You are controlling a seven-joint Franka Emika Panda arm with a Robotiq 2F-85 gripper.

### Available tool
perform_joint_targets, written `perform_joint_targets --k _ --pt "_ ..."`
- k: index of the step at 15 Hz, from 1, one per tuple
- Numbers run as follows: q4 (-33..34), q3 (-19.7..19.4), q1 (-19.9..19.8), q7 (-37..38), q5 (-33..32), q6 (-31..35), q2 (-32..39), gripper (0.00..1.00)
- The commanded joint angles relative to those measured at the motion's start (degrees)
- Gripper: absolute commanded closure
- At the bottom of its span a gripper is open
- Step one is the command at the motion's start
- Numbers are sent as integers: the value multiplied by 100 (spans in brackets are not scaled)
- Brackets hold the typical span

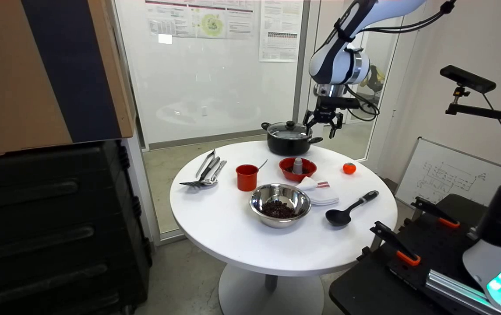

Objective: Put the grey cup in the red bowl on the table

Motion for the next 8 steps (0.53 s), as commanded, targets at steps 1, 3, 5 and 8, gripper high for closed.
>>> perform_joint_targets --k 1,3,5,8 --pt "626 77 0 -97 98 16 605 0" --pt "945 69 4 -55 69 -27 917 0" --pt "1310 76 -13 -60 59 -118 1269 0" --pt "1802 118 -31 -87 62 -240 1707 0"
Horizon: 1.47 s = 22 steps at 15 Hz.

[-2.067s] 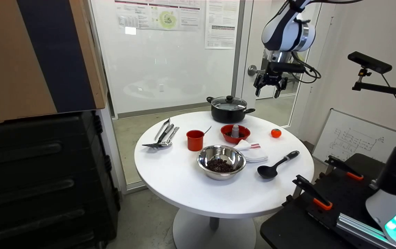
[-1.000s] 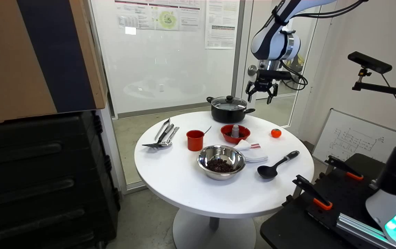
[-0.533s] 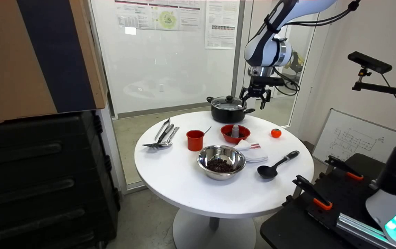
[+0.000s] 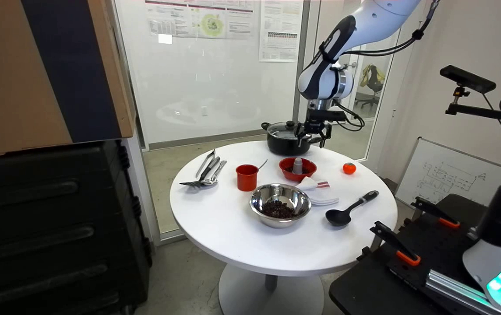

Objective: Put the grey cup in the red bowl on the table

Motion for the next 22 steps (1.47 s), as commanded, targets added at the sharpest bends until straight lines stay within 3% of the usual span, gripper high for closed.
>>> perform_joint_targets --k 1,10,22 --pt "847 58 -34 -87 62 -249 659 0" --pt "1836 74 97 7 -23 -534 1362 0" --pt "1425 30 88 -60 -16 -389 1200 0"
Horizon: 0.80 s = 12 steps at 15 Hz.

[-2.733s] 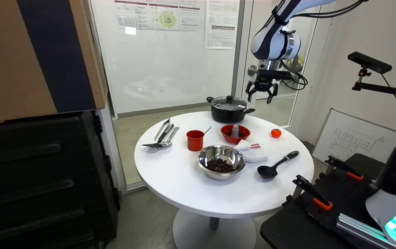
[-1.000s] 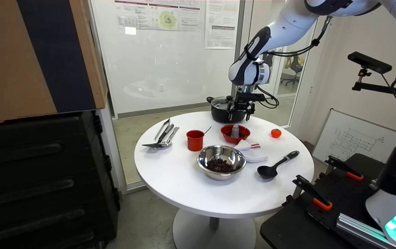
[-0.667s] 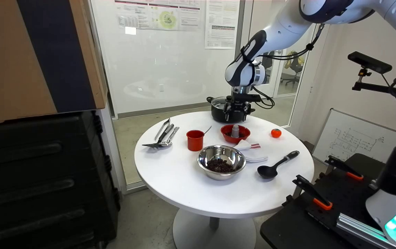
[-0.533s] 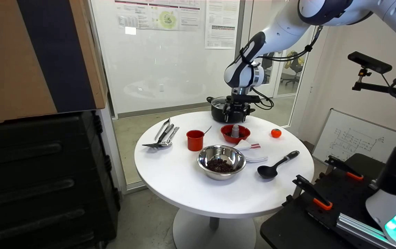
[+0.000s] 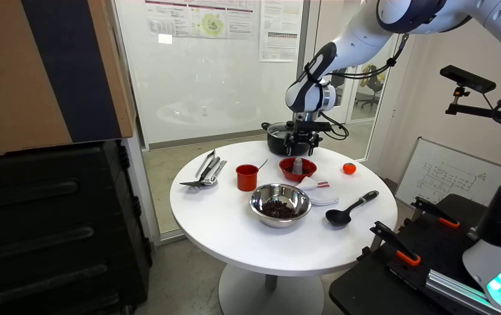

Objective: Put the grey cup in the red bowl on the table

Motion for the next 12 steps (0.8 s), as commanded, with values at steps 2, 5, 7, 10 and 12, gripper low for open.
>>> perform_joint_targets --k 2,5,7,10,12 --pt "-223 4 45 -64 -6 25 -139 0" --pt "-330 24 81 -82 -12 50 -192 0" --pt "-322 10 105 -57 -18 38 -174 20" --pt "-322 -14 119 -29 -22 32 -147 38" --pt "-331 -16 109 -29 -15 27 -144 54"
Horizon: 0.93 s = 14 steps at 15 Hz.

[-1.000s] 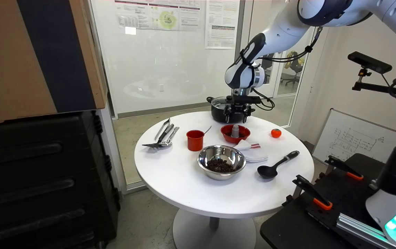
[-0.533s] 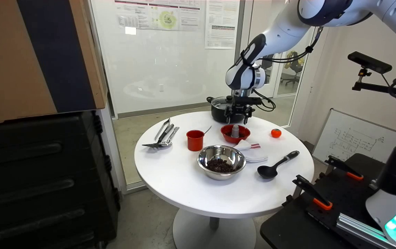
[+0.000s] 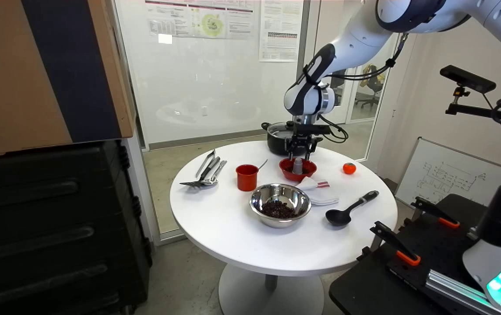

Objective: Put the grey cup in the red bowl on the table

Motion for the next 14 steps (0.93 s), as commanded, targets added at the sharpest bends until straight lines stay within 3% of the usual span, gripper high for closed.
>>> perform_joint_targets --k 1,5,10,14 --pt "-150 -39 22 -28 -15 22 -119 60" --pt "-146 -23 12 -47 -4 17 -124 91" --pt "-329 68 -48 -173 49 -1 -356 92" --pt "-905 256 -245 -665 140 113 -1122 92"
